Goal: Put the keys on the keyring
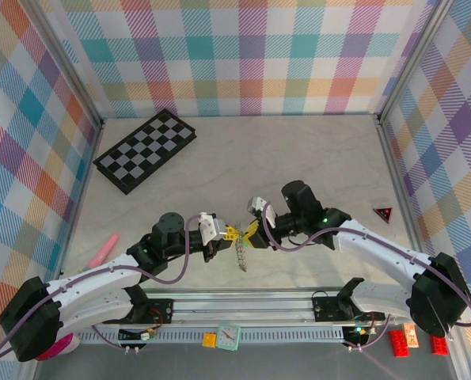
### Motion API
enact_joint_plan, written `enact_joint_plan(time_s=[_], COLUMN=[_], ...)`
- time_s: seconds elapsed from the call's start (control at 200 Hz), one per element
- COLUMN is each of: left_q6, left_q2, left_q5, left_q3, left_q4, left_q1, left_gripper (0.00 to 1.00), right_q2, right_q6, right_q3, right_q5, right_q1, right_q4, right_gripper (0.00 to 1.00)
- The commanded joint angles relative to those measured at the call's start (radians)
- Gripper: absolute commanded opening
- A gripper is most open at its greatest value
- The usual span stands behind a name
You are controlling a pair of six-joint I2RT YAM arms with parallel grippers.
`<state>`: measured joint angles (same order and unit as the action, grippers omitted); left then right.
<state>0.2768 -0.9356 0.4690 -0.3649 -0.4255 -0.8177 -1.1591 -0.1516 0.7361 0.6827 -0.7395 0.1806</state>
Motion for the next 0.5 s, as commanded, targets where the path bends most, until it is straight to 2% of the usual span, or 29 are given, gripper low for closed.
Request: enact_joint_plan(time_s=[0.0, 0.135, 0.26, 0.39, 0.495], left_q6=[-0.003, -0.003, -0.004, -0.023, -0.045], left_q2=[0.007, 0.007, 0.013, 0.026, 0.027], left_q5=[0.014, 0.018, 0.017, 0.029, 0.048], left_q3=[0.006, 0.007, 0.007, 0.015, 0.036], left_q4=[-0.072, -0.077, -0.086, -0.134, -0.214], left_q1=[-0.009, -0.008, -0.008, -0.008, -0.008], left_gripper=[0.0, 0.0, 0.0, 0.0, 0.0], right_q2=[-0.002, -0.004, -0.011, -0.03, -0.07], right_q6=[0.011, 0.011, 0.007, 0.004, 0.007], right_q3=[0.031, 0.034, 0.03, 0.004, 0.008], right_q5=[0.03, 0.028, 0.026, 0.022, 0.068], right_q1=[0.0, 0.0, 0.0, 0.002, 0.005], right_q4=[-0.044, -0.042, -0.033, -0.043, -0.038], right_gripper=[0.19, 0.14, 0.0, 0.0, 0.0])
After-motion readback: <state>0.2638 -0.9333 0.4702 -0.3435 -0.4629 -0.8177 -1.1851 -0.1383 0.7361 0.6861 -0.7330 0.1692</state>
